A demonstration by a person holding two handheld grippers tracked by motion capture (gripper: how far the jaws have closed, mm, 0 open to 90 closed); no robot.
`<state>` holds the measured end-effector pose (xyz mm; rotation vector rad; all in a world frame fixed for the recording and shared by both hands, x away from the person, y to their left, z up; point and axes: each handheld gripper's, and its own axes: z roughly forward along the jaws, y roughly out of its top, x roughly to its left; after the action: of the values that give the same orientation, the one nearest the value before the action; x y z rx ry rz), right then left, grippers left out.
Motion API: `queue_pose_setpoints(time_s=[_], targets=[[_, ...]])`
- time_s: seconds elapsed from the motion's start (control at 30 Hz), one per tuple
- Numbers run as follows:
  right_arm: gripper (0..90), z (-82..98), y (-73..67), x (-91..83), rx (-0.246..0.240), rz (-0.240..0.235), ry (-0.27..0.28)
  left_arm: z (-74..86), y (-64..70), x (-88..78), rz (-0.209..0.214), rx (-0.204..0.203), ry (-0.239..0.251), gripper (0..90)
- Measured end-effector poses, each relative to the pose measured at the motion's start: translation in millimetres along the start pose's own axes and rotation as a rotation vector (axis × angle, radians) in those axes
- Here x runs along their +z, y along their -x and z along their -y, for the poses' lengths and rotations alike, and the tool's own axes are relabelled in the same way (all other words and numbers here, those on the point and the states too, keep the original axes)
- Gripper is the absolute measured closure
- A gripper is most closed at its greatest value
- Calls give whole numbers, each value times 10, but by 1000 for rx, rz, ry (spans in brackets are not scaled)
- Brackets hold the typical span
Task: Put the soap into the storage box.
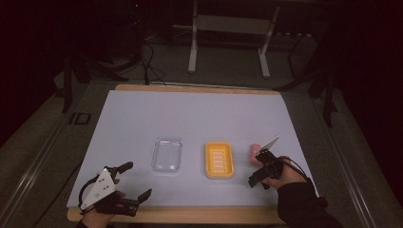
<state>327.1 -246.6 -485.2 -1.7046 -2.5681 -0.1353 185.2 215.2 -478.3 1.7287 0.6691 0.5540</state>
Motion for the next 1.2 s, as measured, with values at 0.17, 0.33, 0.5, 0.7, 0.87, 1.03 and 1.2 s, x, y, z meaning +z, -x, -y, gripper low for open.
queue_pose_setpoints(time_s=[0.17, 0.33, 0.5, 0.7, 0.87, 1.03, 1.2], targets=[[105, -41, 25, -10, 32, -1, 25, 0, -1, 3, -1, -1, -4, 2], [106, -113, 65, -65, 78, 2, 44, 0, 1, 3, 0, 0, -4, 2], [118, -192, 116, -94, 115, 1, 64, 0, 1, 3, 0, 1, -5, 2], [143, -351, 208, -66, 178, 17, 78, 0, 2, 3, 0, 3, -7, 2], [164, -439, 243, -46, 214, 31, 106, 0, 2, 6, 2, 7, -11, 2], [174, -558, 258, -67, 253, 41, 135, 0, 5, 6, 1, 8, -12, 2], [212, -672, 280, -76, 292, 63, 142, 0, 6, 3, 2, 10, -11, 2]])
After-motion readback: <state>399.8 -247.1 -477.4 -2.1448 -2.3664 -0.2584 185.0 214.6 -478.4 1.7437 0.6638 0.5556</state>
